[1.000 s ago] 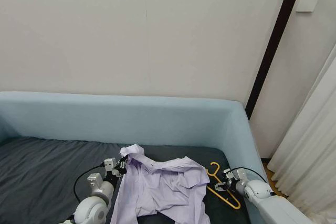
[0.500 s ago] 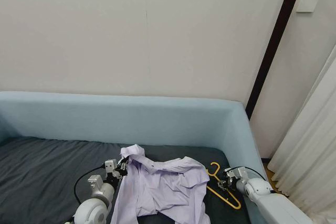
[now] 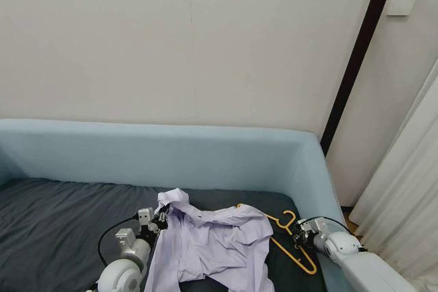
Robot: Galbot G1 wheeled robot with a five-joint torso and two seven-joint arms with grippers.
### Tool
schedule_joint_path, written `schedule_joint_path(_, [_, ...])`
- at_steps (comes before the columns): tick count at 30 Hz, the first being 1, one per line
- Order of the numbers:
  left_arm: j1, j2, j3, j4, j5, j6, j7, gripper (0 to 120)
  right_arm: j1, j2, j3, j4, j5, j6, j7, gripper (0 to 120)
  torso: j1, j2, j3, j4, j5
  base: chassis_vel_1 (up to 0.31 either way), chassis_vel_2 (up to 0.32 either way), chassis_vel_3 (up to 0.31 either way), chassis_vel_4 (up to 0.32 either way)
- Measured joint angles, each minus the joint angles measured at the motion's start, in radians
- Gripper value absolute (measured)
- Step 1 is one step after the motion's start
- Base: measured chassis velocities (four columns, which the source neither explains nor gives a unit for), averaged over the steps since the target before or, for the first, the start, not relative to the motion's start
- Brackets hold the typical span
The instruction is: Pick up the clothes from the sofa and hang them on the clothes hanger.
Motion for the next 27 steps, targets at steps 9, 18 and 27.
schedule_joint_path(9, [0.015,0.008,-0.003,-0.018,0.006,-0.001,-0.001,0,-0.013,-0.058,0.058,0.141,0.102,0.014,0.089,4,0.000,0.000,0.000,0.0003,-0.0001,0.000,0.000,0.000,0.000])
schedule_joint_path(18, [0.029,0.042,-0.007,-0.085,0.008,0.006,-0.012,0,-0.092,-0.200,0.084,0.591,0.228,0.032,0.294,4,0.000,0.000,0.000,0.0001,-0.0004,0.000,0.000,0.000,0.000])
schedule_joint_path(27, [0.019,0.120,-0.034,-0.193,-0.032,0.042,-0.048,0,-0.264,-0.277,0.085,0.856,-0.007,0.131,0.383,4,0.000,0.000,0.000,0.0003,0.0001,0.000,0.000,0.000,0.000])
